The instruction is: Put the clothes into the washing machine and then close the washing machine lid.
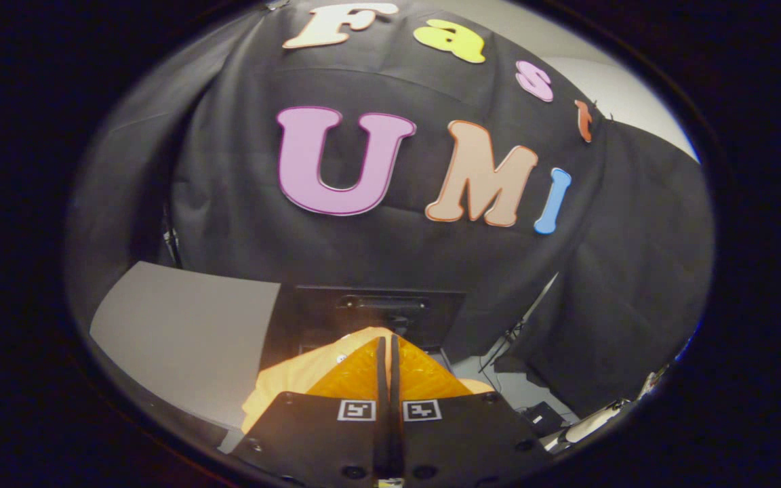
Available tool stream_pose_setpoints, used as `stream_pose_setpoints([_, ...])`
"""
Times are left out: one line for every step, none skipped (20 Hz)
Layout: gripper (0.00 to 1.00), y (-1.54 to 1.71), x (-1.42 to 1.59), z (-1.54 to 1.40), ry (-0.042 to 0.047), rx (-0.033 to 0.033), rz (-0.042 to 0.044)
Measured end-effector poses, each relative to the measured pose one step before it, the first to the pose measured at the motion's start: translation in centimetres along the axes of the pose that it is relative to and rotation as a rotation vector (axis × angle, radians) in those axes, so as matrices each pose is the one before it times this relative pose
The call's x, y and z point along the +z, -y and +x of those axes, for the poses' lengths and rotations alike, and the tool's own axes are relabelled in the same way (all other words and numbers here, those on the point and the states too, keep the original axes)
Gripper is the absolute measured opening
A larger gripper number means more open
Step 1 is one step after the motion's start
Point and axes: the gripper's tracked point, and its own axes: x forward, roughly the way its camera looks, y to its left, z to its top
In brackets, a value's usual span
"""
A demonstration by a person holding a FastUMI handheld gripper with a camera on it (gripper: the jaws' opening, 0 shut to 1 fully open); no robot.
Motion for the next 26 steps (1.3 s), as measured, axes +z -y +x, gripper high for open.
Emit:
stream_pose_setpoints([0.0,0.687,-0.738,0.936,-0.01311,-0.00254,-0.00116])
stream_pose_setpoints([0.01,0.752,-0.652,0.976,-0.0175,-0.01021,-0.00384])
stream_pose_setpoints([0.0,1.027,-0.775,0.947,-0.02227,-0.01624,-0.00061])
stream_pose_setpoints([0.0,0.721,-0.674,0.898,-0.01289,-0.00711,0.01028])
stream_pose_setpoints([0.0,0.232,-0.514,1.184,-0.00972,-0.00115,0.01015])
stream_pose_setpoints([0.0,0.414,-0.716,1.212,-0.01624,-0.00505,-0.00156])
stream_pose_setpoints([0.0,0.443,-0.958,1.342,-0.01925,-0.00901,-0.00889])
stream_pose_setpoints([0.0,0.127,-1.022,1.353,-0.01557,-0.00539,-0.00527])
stream_pose_setpoints([0.0,0.141,-1.091,1.478,-0.01766,-0.00458,-0.00016])
stream_pose_setpoints([0.0,-0.163,-1.08,1.517,-0.01677,0.00493,0.0052])
stream_pose_setpoints([0.01,-0.415,-1.378,1.3,-0.02134,0.0063,0.00316])
stream_pose_setpoints([0.0,-0.445,-1.558,1.662,-0.02981,0.00578,-0.00047])
stream_pose_setpoints([0.0,-0.603,-1.385,1.433,-0.02607,0.01161,-0.00055])
stream_pose_setpoints([0.0,-0.718,-1.375,1.393,-0.02134,0.0125,-0.00418])
stream_pose_setpoints([0.0,-0.649,-1.311,0.957,-0.01573,0.00748,-0.00881])
stream_pose_setpoints([0.0,-0.402,-0.953,0.981,-0.01658,-0.00152,-0.01086])
stream_pose_setpoints([0.0,-0.642,-0.975,0.989,-0.01881,0.00809,0.00005])
stream_pose_setpoints([0.0,-0.776,-0.71,1.028,-0.01243,0.01829,-0.00077])
stream_pose_setpoints([0.0,-0.761,-0.688,1.645,-0.01519,0.00872,-0.01096])
stream_pose_setpoints([0.0,-0.64,-0.748,1.338,-0.02267,0.00661,-0.01047])
stream_pose_setpoints([0.0,-0.827,-0.934,0.912,-0.02249,0.00741,-0.00091])
stream_pose_setpoints([0.01,-0.407,-0.727,0.961,-0.01827,0.00561,0.00304])
stream_pose_setpoints([0.0,-0.338,-0.714,0.88,-0.02012,0.00399,0.00343])
stream_pose_setpoints([0.0,-0.397,-0.685,0.707,-0.02202,0.00608,0.00107])
stream_pose_setpoints([0.01,-0.505,-0.752,0.974,-0.02242,0.00147,-0.00467])
stream_pose_setpoints([0.0,-0.286,-0.48,1.055,-0.01778,0.00511,-0.00479])
